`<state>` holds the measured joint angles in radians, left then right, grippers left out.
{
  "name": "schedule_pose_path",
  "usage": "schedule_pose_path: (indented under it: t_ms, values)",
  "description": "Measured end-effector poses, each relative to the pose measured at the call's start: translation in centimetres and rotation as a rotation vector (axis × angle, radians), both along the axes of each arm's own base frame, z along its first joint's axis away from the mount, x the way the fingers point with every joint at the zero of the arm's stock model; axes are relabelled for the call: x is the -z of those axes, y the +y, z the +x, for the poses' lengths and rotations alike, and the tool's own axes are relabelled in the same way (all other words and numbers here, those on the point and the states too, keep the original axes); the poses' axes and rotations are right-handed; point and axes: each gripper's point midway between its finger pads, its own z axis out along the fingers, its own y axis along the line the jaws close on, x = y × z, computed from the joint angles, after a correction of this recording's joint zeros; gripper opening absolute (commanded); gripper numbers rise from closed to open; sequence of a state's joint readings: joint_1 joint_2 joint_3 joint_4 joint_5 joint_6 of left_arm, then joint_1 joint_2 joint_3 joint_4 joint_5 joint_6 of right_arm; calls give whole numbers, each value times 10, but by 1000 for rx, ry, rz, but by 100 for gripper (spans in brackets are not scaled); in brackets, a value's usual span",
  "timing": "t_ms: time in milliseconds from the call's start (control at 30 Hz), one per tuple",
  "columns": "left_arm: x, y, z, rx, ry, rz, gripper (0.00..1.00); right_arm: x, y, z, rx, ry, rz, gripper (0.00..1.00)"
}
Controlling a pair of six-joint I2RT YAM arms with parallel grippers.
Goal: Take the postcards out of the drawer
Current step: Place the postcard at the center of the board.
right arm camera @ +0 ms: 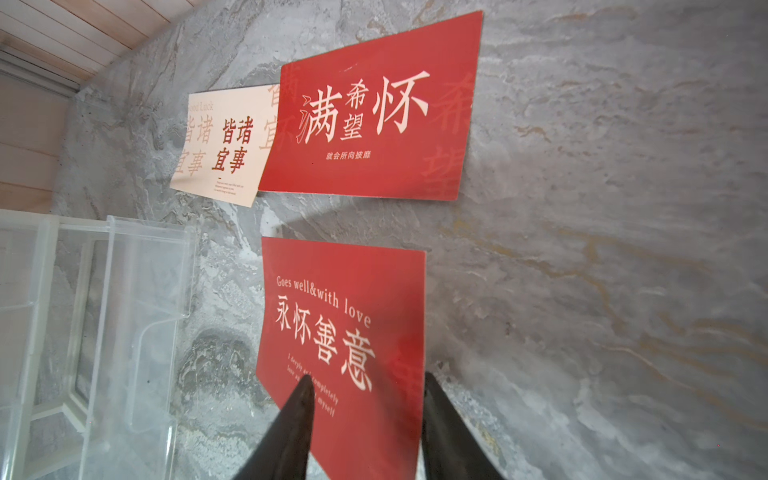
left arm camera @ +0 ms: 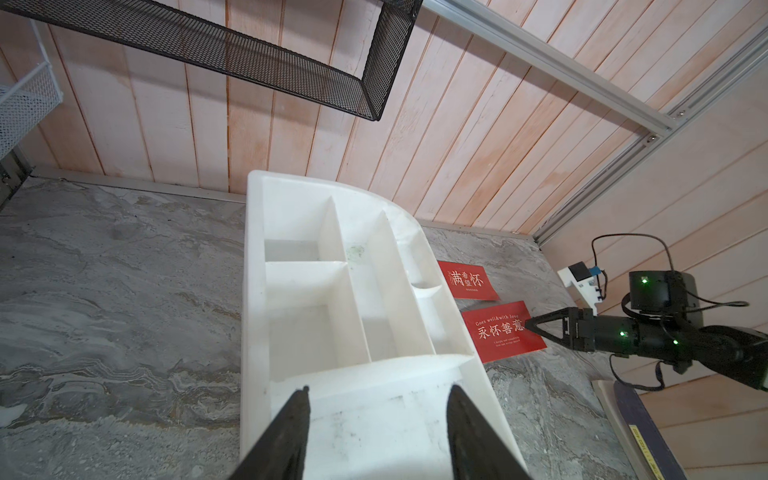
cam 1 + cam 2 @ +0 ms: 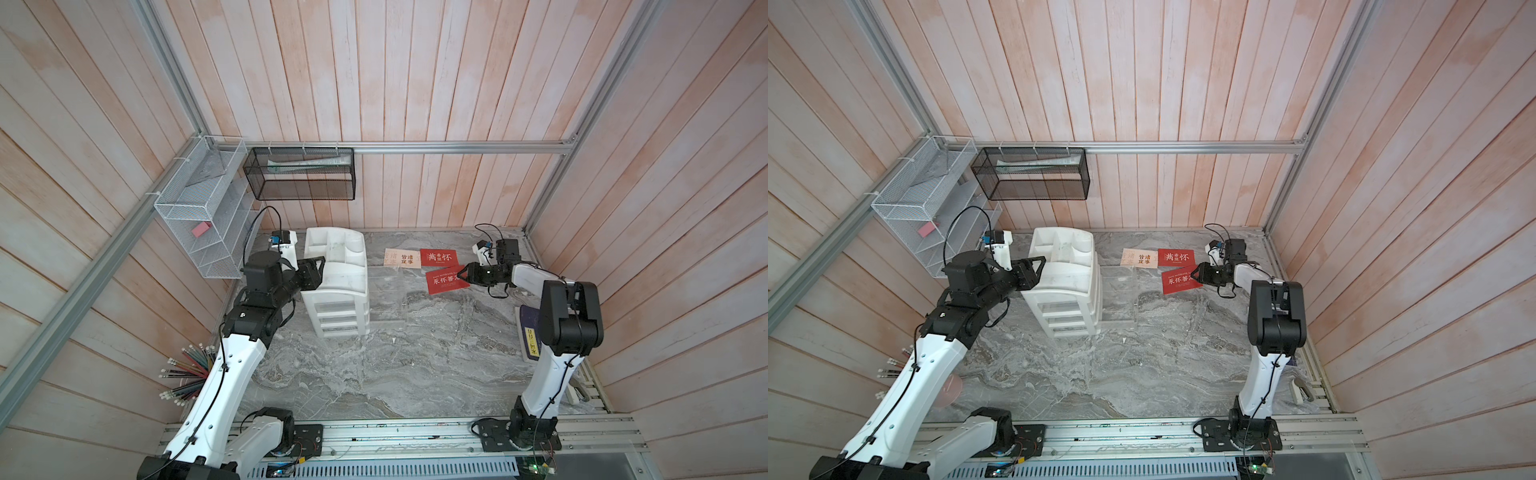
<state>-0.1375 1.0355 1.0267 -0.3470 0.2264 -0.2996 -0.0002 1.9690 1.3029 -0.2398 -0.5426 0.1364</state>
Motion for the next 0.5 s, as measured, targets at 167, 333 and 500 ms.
schedule_pose_path:
  t_ms: [167, 333, 500]
  values:
    - [2, 0, 0, 0, 7, 1, 56, 5, 2, 0, 11, 1, -54, 43]
    - [3, 0, 0, 0, 10, 1, 56, 10, -2, 1, 43, -1, -141, 43]
    - [3, 0, 0, -1, 12, 2, 56, 5, -3, -4, 66, -19, -211, 44]
